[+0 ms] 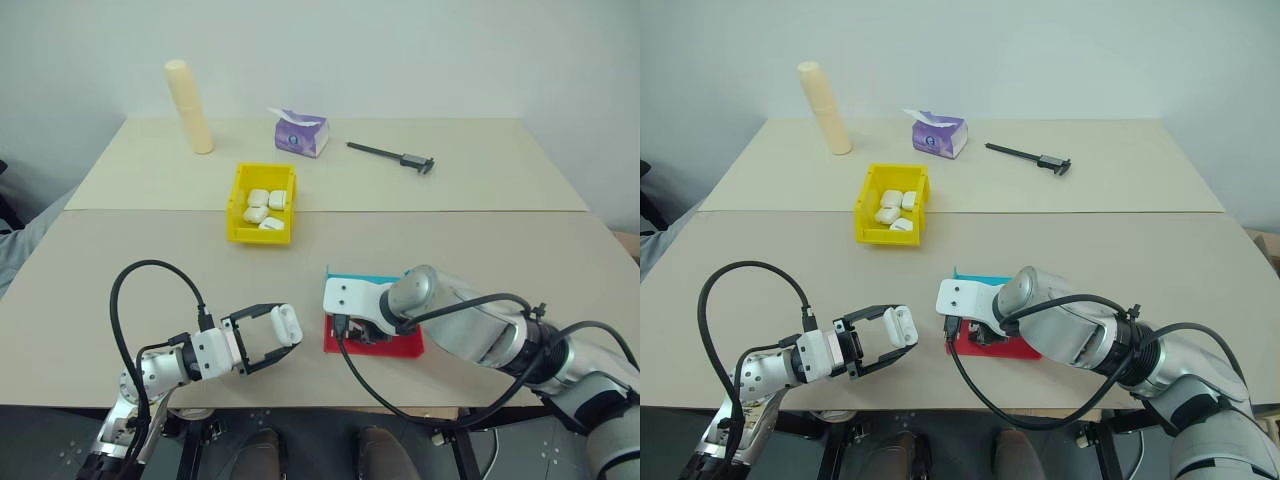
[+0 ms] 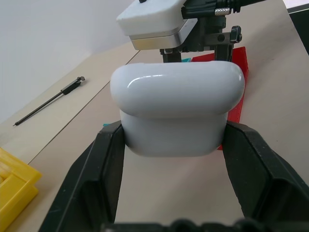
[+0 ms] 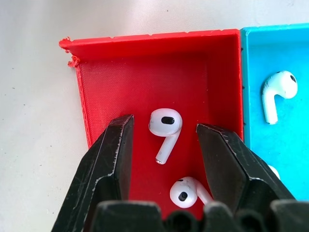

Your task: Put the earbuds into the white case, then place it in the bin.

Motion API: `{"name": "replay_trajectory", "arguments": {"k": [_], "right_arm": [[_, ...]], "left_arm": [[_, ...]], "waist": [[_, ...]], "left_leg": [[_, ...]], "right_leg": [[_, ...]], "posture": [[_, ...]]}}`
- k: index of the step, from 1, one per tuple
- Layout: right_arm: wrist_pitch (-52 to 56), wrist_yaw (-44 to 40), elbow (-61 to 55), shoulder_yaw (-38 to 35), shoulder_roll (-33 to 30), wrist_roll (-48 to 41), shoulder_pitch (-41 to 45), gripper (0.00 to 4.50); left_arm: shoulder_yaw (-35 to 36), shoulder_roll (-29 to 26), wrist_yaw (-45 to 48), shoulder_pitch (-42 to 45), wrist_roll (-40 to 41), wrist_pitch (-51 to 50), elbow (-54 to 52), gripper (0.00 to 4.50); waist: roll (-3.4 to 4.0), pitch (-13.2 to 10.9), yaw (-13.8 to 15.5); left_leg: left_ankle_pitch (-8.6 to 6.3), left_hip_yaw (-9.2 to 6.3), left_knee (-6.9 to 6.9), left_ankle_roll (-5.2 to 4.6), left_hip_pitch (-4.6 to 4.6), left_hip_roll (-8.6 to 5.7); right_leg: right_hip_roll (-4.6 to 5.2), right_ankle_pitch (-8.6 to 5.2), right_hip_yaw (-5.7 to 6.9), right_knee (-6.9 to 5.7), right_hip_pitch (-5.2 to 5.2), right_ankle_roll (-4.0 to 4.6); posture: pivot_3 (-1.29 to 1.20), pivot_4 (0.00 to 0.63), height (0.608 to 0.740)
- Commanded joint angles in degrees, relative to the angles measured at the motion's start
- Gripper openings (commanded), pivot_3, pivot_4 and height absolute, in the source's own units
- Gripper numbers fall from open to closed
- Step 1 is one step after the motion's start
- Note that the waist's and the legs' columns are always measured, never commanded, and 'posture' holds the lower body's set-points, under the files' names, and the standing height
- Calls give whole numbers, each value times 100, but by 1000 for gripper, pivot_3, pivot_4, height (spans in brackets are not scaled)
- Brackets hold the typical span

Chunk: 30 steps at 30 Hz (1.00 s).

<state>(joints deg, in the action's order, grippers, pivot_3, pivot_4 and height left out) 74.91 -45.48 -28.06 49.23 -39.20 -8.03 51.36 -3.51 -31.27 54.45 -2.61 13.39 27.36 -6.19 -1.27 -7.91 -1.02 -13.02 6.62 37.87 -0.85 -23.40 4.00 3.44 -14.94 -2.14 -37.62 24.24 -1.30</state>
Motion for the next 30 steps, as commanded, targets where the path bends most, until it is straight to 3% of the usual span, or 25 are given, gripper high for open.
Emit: {"name": "replay_trajectory", "arguments": {"k": [1, 4, 7, 21, 24, 30], "right_arm": [[-105, 31, -87, 48, -12, 35, 69, 2481], [-144, 21, -81, 88, -34, 54, 69, 2481], [-167, 21, -82, 92, -37, 52, 56, 1940], [-226, 63, -72, 160, -59, 88, 57, 1940], [-262, 60, -80, 223, -109, 126, 55, 1434], [-271, 73, -76, 196, -109, 139, 34, 1434]], "left_arm": [[11, -36, -76, 28, -9, 38, -122, 2762], [14, -27, -102, 34, -35, 46, -114, 2762], [1, -26, -116, 28, -47, 35, -105, 2762], [-5, -27, -216, 16, -112, 15, -124, 2762], [-10, -33, -234, 19, -132, 13, -123, 2762], [-23, -29, -257, 16, -146, 9, -133, 2762]], "waist": [[0, 0, 0], [0, 0, 0], [0, 0, 0], [0, 0, -1], [0, 0, -1], [0, 0, 1]], "left_leg": [[0, 0, 0, 0, 0, 0], [0, 0, -1, 0, 0, 0], [0, 0, -1, 0, 0, 0], [0, 0, -2, 0, 1, 1], [0, 0, -2, 0, 1, 1], [0, 0, -2, 0, 0, 1]], "right_leg": [[0, 0, 0, 0, 0, 0], [0, 0, 0, 0, 0, 0], [0, 0, 0, 1, 0, 0], [0, 0, 0, 2, 0, 1], [0, -1, 1, 2, 0, 1], [1, -1, 1, 3, 0, 1]], "posture": [[0, 150, 740], [0, 150, 740], [0, 150, 740], [0, 150, 740], [0, 150, 740], [0, 150, 740]]}}
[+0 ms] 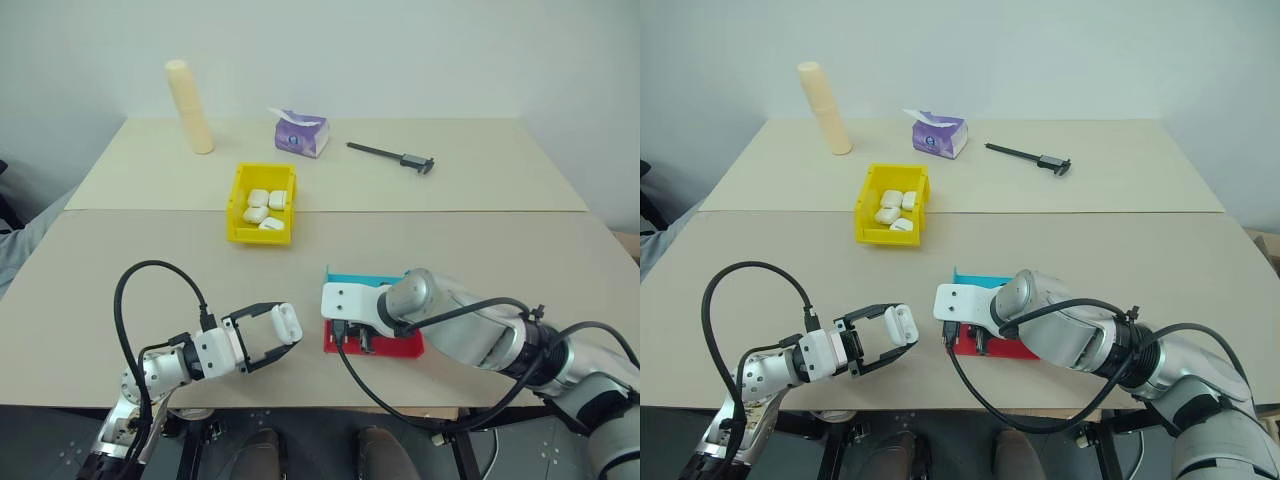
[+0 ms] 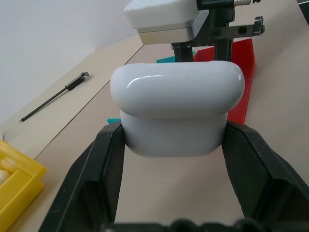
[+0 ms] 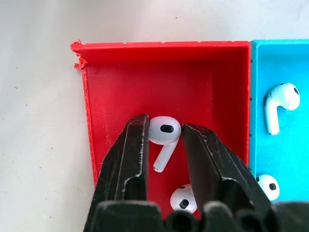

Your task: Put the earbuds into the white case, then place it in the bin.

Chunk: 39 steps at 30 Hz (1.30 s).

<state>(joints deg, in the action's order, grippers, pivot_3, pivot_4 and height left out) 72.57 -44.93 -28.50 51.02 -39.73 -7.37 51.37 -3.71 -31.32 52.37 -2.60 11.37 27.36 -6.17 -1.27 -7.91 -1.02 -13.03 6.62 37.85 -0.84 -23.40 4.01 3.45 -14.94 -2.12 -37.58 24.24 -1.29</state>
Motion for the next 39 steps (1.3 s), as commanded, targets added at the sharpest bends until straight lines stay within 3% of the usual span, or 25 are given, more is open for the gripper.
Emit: {"name": "replay_trajectory", "arguments": {"k": [1, 4, 8, 15, 20, 25, 28, 32, 35, 39], "right_arm": [[-40, 17, -32, 15, -57, 75, 28, 1434], [-111, 8, -32, 85, -111, 122, 23, 1434], [-149, -18, -92, 82, -148, 106, 0, 647], [-124, -39, -261, -193, -170, 5, -32, 627], [-95, -335, -943, -1420, -380, -576, -138, 627], [-285, -815, -1094, -3660, -441, -1540, -214, 627], [-701, -777, -915, -5192, -59, -2108, -429, 627], [-1404, -621, -850, -6263, 688, -2834, -922, 627], [-1700, -381, -780, -6803, 1410, -3616, -1211, 627], [-2671, -444, -992, -6913, 2154, -4142, -2007, 627]], "left_arm": [[-4, -25, -51, 19, 52, 13, -126, 2762], [-4, -17, -59, 44, 36, 39, -88, 2762], [-9, -16, -67, 56, 25, 32, -82, 2762], [-2, 6, -35, 133, 150, 29, -135, 2762], [15, -5, 10, 239, 609, -338, -638, 2762], [-14, 22, 55, 529, 1243, -902, -1216, 2762], [-145, 90, 157, 850, 1491, -1234, -1333, 2762], [-262, 191, 279, 1218, 1681, -1575, -1313, 2762], [-320, 357, 315, 1448, 1798, -1728, -1295, 2762], [-278, 468, 372, 1786, 2257, -2256, -1443, 2762]], "waist": [[0, 0, 0], [0, 0, 1], [0, 0, 1], [0, 0, 2], [-1, -1, 13], [-2, -2, 21], [-3, -2, 25], [-4, -1, 18], [-4, -2, 6], [-4, -1, 20]], "left_leg": [[0, 0, 0, 0, 0, 0], [0, 0, -1, 0, 0, 0], [0, 0, -1, 0, 0, 0], [0, 0, -2, 0, -1, 0], [0, -6, -1, 0, -24, 0], [0, -10, -1, 0, -22, -1], [0, -11, -1, 0, -18, -2], [0, -11, -2, 0, -16, -3], [0, -10, -3, 0, -16, -3], [1, -14, -2, 0, -14, -2]], "right_leg": [[0, 0, 0, 0, 0, 0], [0, 0, 0, 0, 0, 0], [1, 0, 1, 1, -1, 0], [1, 0, 1, 2, 0, 0], [2, 0, 5, 4, 15, 0], [2, 1, 9, 7, 7, -1], [-1, 1, 12, 9, 1, -1], [-3, 2, 14, 20, -9, -5], [-6, 4, 7, 18, -7, -7], [-9, 4, 11, 17, -12, -7]], "posture": [[0, 150, 740], [0, 150, 740], [0, 150, 740], [0, 150, 740], [0, 150, 740], [0, 150, 740], [0, 150, 740], [0, 150, 740], [0, 150, 740], [0, 150, 740]]}}
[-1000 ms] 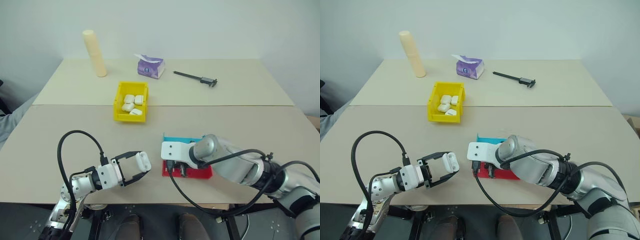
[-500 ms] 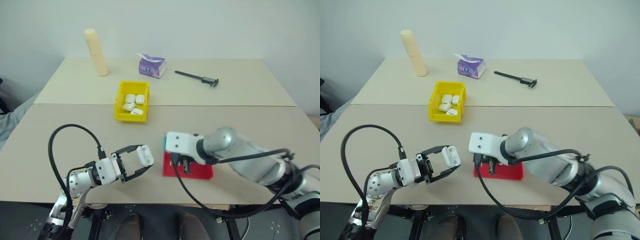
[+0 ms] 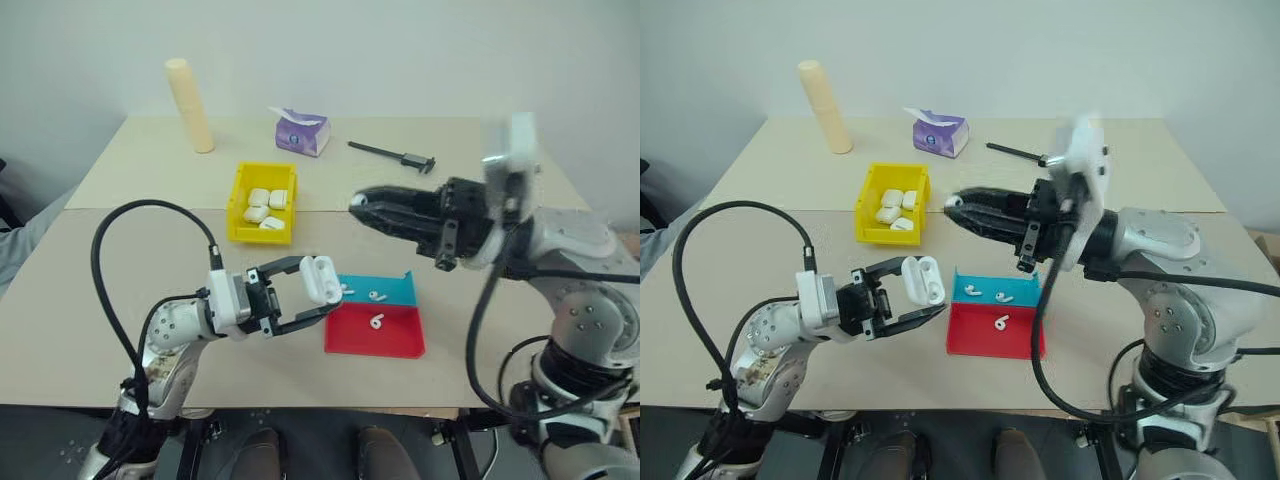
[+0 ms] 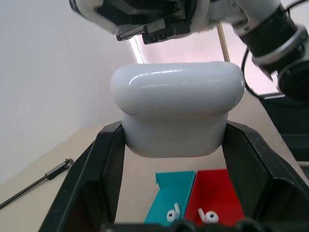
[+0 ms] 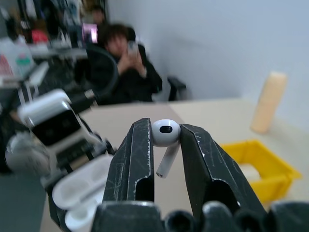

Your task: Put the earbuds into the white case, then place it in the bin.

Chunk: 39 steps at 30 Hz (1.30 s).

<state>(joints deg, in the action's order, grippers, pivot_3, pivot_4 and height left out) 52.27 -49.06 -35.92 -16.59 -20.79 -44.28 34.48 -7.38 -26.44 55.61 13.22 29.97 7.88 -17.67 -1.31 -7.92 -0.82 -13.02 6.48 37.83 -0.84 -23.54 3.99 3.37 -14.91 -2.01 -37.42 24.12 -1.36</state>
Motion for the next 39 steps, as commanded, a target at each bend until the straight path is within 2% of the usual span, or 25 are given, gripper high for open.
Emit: {"name": "replay_trajectory", "arguments": {"k": [1, 5, 7, 14, 24, 39], "right_arm": [[-949, -69, -307, -72, 421, -448, -500, 627], [-1777, -285, -293, 295, 670, -365, -978, 627], [-2354, -391, -175, 538, 760, -51, -1180, 627], [-3707, -688, 343, 1108, 839, 551, -1369, 627], [-4264, -868, 709, 1583, 559, 766, -1419, 627], [-4686, -877, 878, 1823, 305, 886, -1537, 627]], "left_arm": [[111, -62, 132, 255, 523, -441, -325, 2762], [179, -126, 377, 368, 825, -715, -416, 2762], [198, -163, 506, 432, 870, -791, -427, 2762], [180, -191, 681, 532, 985, -1115, -483, 2762], [266, -308, 734, 572, 998, -1491, -610, 2762], [319, -361, 871, 684, 1006, -1816, -614, 2762]], "waist": [[2, -1, 1], [2, -1, -19], [2, -1, -21], [2, -1, -13], [2, -1, -1], [2, -1, 6]], "left_leg": [[0, 0, 0, 0, -1, 0], [0, 3, 0, 0, 2, -3], [0, 2, 0, 0, 6, -1], [1, 4, 0, 2, 14, -1], [1, 6, 0, 2, 15, -1], [1, 7, 0, 2, 14, -1]], "right_leg": [[0, 0, 0, 1, 0, 0], [3, 2, -6, 0, 1, -5], [-1, 1, -5, -1, -1, -5], [-3, 1, -7, -3, -6, -4], [-3, 1, -8, -3, -7, -4], [-2, 1, -8, -2, -7, -3]], "posture": [[0, 150, 740], [0, 150, 740], [0, 150, 740], [0, 150, 740], [0, 150, 740], [0, 150, 740]]}}
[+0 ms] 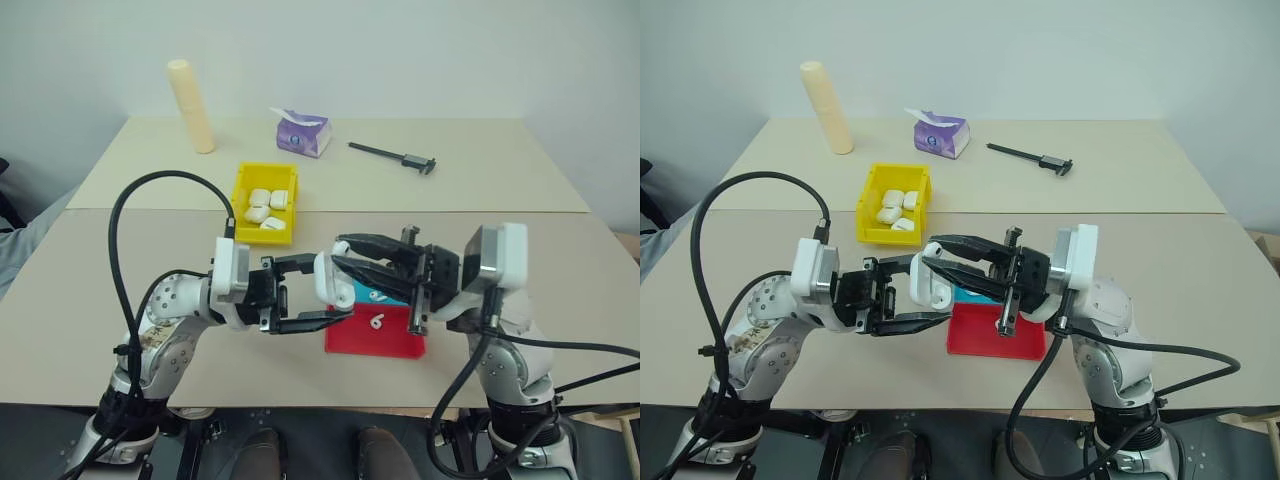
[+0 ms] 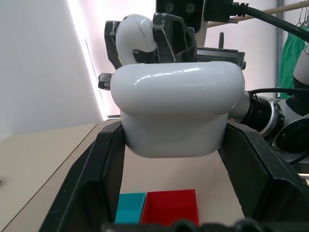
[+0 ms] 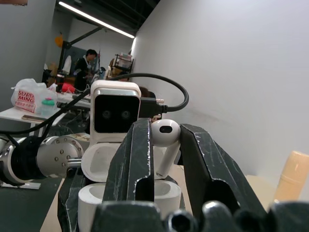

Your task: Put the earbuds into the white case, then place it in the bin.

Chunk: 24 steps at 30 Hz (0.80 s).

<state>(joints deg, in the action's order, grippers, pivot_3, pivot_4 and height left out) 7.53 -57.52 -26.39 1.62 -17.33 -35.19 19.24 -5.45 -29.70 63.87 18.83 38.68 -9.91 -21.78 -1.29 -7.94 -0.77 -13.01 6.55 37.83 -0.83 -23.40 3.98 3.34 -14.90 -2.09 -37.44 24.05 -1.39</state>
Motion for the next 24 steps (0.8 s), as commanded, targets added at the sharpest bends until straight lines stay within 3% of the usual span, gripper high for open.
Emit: {"name": "replay_trajectory", "arguments": {"k": [1, 13, 19, 24], "right_arm": [[-239, -45, -53, 22, -58, 14, -26, 627], [-498, -178, 84, 107, -251, 137, -143, 627], [-686, -229, 126, 197, -351, 291, -184, 2536], [-726, -262, 132, 204, -447, 283, -185, 2536]], "left_arm": [[127, -43, 65, 136, 127, -54, -196, 2762], [161, 51, 127, 124, 58, 75, -150, 2762], [166, 88, 156, 140, 30, 107, -110, 2762], [170, 107, 182, 152, -7, 113, -64, 2762]], "waist": [[0, 0, 0], [0, 0, 3], [0, 0, 2], [0, 0, 3]], "left_leg": [[0, 0, 0, 0, 0, 0], [0, 0, 0, 0, 0, 0], [0, 0, 0, 0, 1, 0], [0, 1, 0, 0, 1, 0]], "right_leg": [[0, 0, 0, 0, 1, 0], [0, 0, -1, 0, 0, 0], [0, 0, -1, -1, 0, 0], [0, 0, -1, 0, -1, 0]], "posture": [[0, 150, 740], [0, 150, 740], [0, 150, 740], [0, 150, 740]]}}
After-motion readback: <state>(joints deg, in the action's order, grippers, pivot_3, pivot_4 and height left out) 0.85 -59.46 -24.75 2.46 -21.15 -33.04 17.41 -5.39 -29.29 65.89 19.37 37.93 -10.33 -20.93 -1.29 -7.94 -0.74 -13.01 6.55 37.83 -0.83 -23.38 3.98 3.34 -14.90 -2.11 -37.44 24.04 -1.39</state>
